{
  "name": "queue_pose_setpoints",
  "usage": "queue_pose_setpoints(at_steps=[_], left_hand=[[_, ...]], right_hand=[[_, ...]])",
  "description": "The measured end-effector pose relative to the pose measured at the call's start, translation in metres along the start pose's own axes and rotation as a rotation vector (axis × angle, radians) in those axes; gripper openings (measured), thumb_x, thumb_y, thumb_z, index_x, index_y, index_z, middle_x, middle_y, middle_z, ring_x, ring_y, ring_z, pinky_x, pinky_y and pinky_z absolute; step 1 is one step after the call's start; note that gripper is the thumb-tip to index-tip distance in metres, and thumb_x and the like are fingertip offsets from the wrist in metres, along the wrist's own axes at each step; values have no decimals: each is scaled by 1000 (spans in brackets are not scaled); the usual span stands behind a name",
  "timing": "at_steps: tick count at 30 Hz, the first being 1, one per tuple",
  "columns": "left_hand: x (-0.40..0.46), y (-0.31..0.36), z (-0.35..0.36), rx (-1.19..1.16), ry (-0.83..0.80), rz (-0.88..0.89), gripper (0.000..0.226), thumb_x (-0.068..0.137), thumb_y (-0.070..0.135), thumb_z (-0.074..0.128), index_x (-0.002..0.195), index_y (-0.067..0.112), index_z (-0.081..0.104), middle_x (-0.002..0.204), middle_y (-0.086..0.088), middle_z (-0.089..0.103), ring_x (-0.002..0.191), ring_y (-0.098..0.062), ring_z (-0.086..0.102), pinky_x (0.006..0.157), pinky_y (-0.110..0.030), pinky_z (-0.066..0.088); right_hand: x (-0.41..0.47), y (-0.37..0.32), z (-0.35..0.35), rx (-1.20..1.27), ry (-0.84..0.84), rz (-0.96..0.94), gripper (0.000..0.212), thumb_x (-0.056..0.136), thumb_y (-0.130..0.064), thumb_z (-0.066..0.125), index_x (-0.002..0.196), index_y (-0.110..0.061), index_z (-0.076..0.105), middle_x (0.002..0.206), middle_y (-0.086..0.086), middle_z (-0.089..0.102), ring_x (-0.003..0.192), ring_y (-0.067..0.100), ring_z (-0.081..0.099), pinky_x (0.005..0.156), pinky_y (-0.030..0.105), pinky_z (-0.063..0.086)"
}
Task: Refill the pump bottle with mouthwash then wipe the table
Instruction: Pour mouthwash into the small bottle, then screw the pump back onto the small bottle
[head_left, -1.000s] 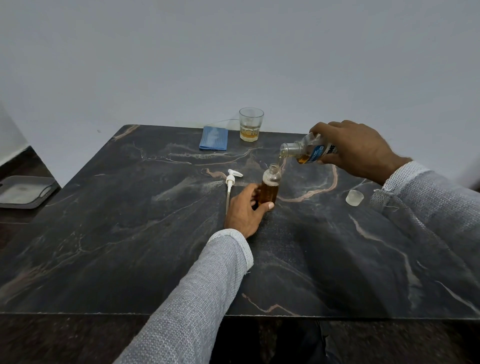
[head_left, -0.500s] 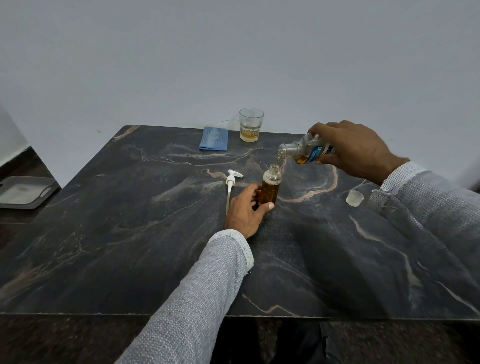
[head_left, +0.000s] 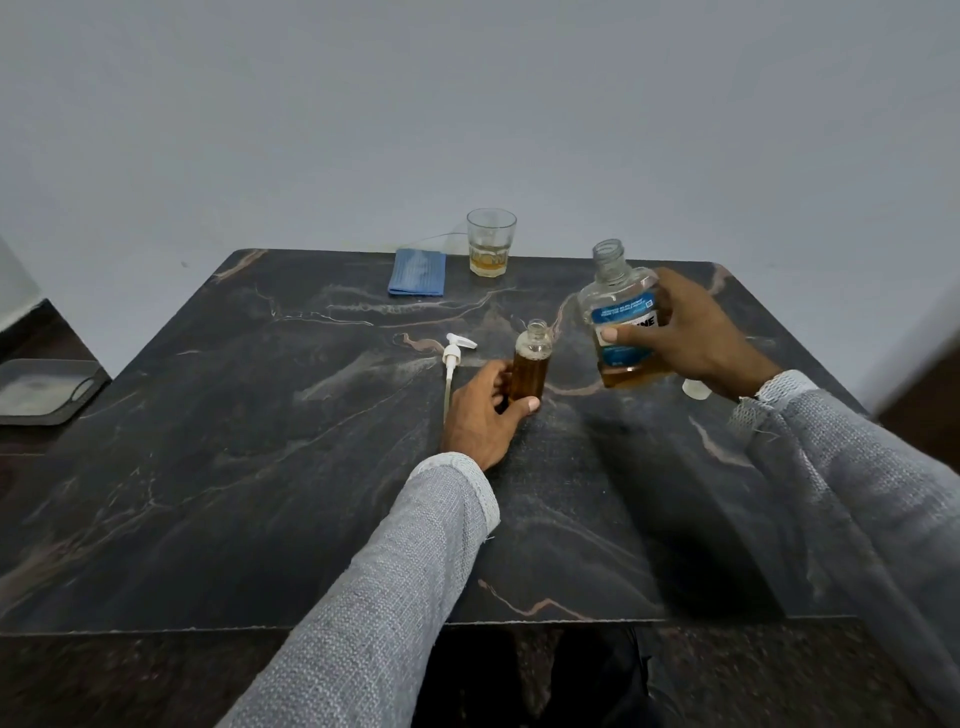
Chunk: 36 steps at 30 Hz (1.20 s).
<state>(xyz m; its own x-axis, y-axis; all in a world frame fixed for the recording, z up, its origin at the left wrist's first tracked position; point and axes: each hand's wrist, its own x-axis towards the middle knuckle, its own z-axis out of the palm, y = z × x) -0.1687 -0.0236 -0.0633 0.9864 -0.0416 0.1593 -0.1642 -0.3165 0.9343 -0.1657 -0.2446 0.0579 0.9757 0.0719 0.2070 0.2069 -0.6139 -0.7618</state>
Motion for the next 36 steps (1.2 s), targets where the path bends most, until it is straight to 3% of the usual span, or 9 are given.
queue_pose_setpoints(at_steps=[3, 7, 11, 20, 25, 30, 36], left_hand=[[1, -2, 0, -9, 1, -4, 51, 79, 20, 78, 125, 20, 55, 124, -6, 65, 111, -18, 62, 101, -32, 49], [1, -3, 0, -8, 1, -10, 55, 79, 19, 78, 128, 20, 54, 126, -7, 63, 112, -17, 61, 100, -29, 48], [1, -2, 0, 2, -4, -16, 59, 80, 18, 77, 132, 18, 52, 129, -8, 62, 114, -15, 59, 100, -28, 47], [0, 1, -1, 4, -6, -15, 60, 81, 18, 76, 135, 17, 50, 132, -8, 60, 115, -14, 58, 98, -25, 46], [-1, 3, -1, 6, 2, -18, 60, 81, 16, 76, 135, 16, 50, 131, -8, 61, 118, -18, 59, 101, -28, 47], [-3, 4, -1, 3, 6, -12, 59, 81, 15, 76, 134, 15, 51, 130, -9, 62, 118, -17, 59, 104, -32, 47], [-4, 5, -1, 15, 3, -20, 59, 81, 17, 76, 134, 16, 51, 131, -8, 61, 119, -18, 59, 104, -34, 48]], right_hand=[[-5, 10, -3, 223, 24, 27, 61, 74, -29, 78, 126, -24, 48, 117, -9, 64, 105, 11, 64, 75, 20, 56], [-5, 27, -3, 358, 37, 55, 63, 77, -21, 78, 132, -17, 49, 124, 0, 65, 111, 18, 64, 93, 38, 54], [-11, 38, -1, 408, 36, 86, 71, 68, -32, 79, 131, -17, 49, 122, 0, 66, 109, 17, 66, 91, 36, 55], [-11, 60, -1, 487, 30, 159, 63, 71, -23, 77, 127, -11, 51, 122, 6, 66, 110, 21, 65, 94, 42, 53], [-11, 66, -2, 508, -1, 153, 60, 74, -20, 76, 128, -12, 51, 123, 4, 66, 111, 19, 65, 92, 36, 54], [-13, 69, 1, 573, 8, 156, 57, 71, -19, 76, 123, -17, 54, 118, 1, 67, 109, 17, 66, 81, 25, 56], [-14, 79, 4, 581, 16, 150, 74, 67, -18, 78, 134, -14, 46, 125, 5, 63, 117, 22, 61, 93, 33, 54]])
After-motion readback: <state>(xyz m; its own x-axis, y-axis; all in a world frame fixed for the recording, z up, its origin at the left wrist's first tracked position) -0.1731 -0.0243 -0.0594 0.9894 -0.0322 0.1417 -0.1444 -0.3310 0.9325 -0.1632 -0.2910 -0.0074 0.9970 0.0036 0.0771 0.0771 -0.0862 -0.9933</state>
